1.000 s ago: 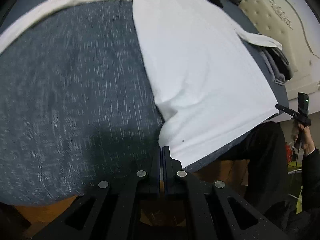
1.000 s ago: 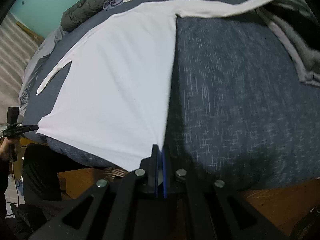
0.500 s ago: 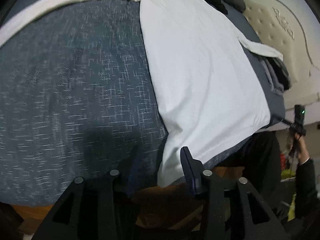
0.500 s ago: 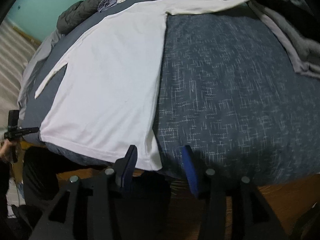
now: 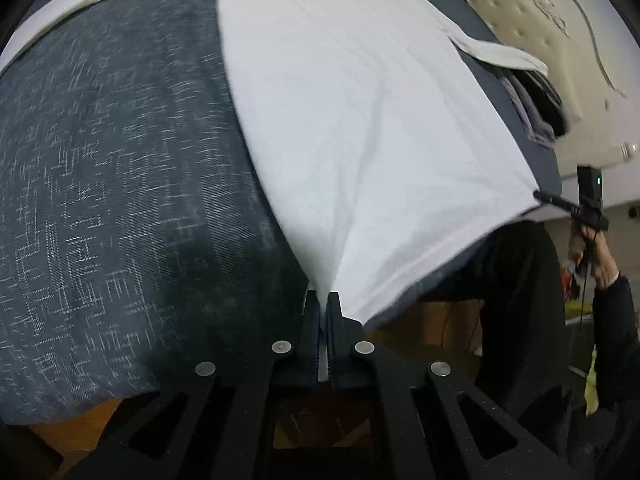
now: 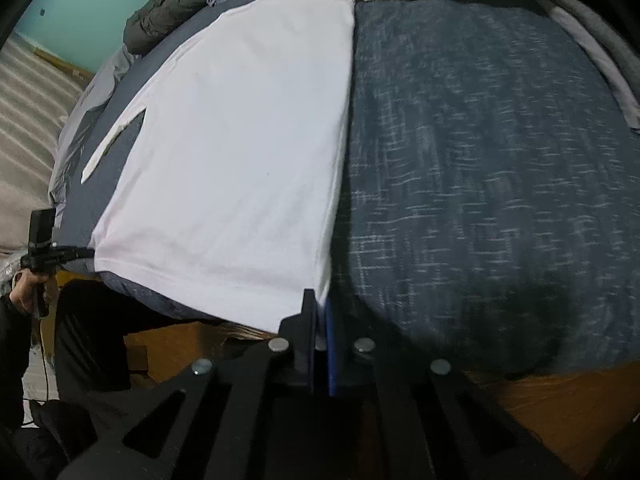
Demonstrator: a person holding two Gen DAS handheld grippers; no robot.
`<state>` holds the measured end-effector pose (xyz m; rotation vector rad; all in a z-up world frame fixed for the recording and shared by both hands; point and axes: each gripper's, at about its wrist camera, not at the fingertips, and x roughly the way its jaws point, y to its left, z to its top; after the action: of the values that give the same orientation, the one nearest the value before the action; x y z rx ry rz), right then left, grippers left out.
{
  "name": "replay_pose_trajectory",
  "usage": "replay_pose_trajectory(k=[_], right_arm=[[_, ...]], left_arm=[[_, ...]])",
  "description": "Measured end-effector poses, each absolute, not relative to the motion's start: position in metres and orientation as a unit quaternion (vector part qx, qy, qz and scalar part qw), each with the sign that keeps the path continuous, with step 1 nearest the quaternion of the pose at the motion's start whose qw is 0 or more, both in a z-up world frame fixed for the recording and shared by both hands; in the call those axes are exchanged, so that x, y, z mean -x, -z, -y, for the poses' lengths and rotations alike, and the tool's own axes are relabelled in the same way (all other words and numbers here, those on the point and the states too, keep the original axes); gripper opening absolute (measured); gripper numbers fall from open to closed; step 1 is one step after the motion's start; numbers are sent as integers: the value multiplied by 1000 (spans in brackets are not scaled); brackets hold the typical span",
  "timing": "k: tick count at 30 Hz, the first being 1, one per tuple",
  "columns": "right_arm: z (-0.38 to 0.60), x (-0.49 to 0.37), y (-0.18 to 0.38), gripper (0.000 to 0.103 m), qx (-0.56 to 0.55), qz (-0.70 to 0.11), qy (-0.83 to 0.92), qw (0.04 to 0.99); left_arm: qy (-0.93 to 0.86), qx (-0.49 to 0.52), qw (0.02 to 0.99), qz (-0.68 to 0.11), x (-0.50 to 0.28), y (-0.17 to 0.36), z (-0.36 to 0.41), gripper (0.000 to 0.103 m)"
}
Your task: Fold clothes
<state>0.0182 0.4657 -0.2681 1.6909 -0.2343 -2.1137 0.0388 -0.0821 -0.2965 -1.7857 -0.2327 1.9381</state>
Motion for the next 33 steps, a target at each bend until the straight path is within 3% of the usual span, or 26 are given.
replay_pose_trajectory(k=[14,16,17,18,22,33], right_arm=[[-477,-21,262,7,-615,73,756,211],[-482,-18,252,9,-604,72,766,209],[-485,-16,246,11,-594,71,773,208],[-487,-12,241,16,-586,73,780,206],[-491,10,219,38,-555,87,805,191],[-452,100,206,44,-517,84,829,198]], left_arm=[[-712,659,212,120,-33,285,131,5],[-727,648,195,115,-22,274,142,12],[-735,642,187,113,-17,268,147,21],[-741,635,183,121,-10,264,152,28],[-764,606,175,140,19,248,161,37],[-810,544,153,153,139,227,150,46]])
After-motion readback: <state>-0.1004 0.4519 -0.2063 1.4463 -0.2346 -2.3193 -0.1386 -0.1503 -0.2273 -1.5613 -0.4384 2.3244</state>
